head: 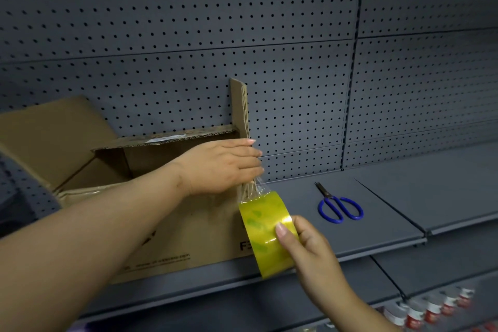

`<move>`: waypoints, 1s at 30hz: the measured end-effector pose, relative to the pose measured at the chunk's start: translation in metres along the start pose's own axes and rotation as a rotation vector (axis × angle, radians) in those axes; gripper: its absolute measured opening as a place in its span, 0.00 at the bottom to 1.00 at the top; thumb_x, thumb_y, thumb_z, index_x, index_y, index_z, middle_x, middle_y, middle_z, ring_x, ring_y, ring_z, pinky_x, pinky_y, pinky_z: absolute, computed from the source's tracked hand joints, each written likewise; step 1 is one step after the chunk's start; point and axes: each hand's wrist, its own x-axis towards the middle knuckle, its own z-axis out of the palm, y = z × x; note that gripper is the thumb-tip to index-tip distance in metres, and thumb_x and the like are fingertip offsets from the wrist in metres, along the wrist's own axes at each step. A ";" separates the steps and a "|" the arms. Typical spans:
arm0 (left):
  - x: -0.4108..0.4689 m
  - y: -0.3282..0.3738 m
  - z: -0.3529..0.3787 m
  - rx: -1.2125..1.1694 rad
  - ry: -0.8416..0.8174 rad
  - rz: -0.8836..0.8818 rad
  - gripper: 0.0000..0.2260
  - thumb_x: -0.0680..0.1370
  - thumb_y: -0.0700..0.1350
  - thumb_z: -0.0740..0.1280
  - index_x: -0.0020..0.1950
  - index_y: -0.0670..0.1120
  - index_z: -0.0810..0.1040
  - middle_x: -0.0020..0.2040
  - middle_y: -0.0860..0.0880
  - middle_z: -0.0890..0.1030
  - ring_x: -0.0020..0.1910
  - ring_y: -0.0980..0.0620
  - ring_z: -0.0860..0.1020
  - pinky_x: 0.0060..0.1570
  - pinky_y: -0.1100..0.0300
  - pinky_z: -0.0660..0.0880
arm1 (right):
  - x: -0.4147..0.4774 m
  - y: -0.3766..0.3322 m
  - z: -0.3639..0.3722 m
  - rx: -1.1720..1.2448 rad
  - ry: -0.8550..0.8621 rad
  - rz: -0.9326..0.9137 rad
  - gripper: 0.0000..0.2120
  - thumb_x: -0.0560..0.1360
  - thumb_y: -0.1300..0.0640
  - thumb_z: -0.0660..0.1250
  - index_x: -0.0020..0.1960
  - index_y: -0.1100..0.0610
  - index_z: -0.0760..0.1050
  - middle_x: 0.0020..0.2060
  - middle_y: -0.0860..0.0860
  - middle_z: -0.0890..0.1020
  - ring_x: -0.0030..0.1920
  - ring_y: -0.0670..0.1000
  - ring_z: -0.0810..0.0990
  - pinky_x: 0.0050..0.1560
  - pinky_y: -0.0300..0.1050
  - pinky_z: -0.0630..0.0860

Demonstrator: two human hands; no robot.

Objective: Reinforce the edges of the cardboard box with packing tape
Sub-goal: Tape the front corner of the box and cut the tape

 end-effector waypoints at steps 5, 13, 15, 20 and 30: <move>0.001 0.003 0.002 0.020 0.034 -0.014 0.16 0.75 0.39 0.55 0.52 0.46 0.82 0.50 0.48 0.83 0.53 0.51 0.80 0.69 0.55 0.55 | 0.001 0.006 0.002 0.018 0.006 0.015 0.20 0.66 0.40 0.65 0.42 0.58 0.76 0.34 0.47 0.81 0.36 0.44 0.77 0.38 0.41 0.74; 0.003 0.005 0.000 0.053 0.064 -0.012 0.19 0.73 0.37 0.53 0.48 0.45 0.84 0.43 0.50 0.83 0.46 0.51 0.82 0.69 0.55 0.53 | 0.003 0.025 0.006 0.133 0.043 0.197 0.23 0.63 0.39 0.67 0.41 0.60 0.75 0.33 0.53 0.77 0.36 0.51 0.75 0.38 0.45 0.71; 0.004 0.006 -0.002 0.047 0.054 -0.020 0.20 0.73 0.36 0.52 0.47 0.45 0.84 0.42 0.49 0.84 0.46 0.50 0.82 0.69 0.55 0.52 | 0.006 0.026 0.004 0.114 0.028 0.294 0.18 0.69 0.42 0.67 0.42 0.59 0.76 0.35 0.55 0.79 0.36 0.51 0.77 0.38 0.44 0.73; 0.003 0.007 -0.001 0.064 -0.010 -0.038 0.20 0.74 0.36 0.50 0.48 0.45 0.83 0.45 0.49 0.83 0.48 0.50 0.81 0.70 0.54 0.52 | 0.024 0.017 -0.005 0.071 -0.066 0.415 0.12 0.77 0.50 0.62 0.44 0.59 0.76 0.37 0.55 0.81 0.35 0.51 0.79 0.37 0.41 0.75; 0.007 0.018 -0.005 0.152 0.026 -0.100 0.21 0.76 0.41 0.52 0.65 0.43 0.73 0.66 0.43 0.74 0.65 0.46 0.73 0.69 0.52 0.58 | 0.035 0.010 -0.009 -0.039 -0.082 0.496 0.21 0.75 0.47 0.65 0.52 0.66 0.77 0.49 0.65 0.82 0.49 0.63 0.81 0.53 0.55 0.76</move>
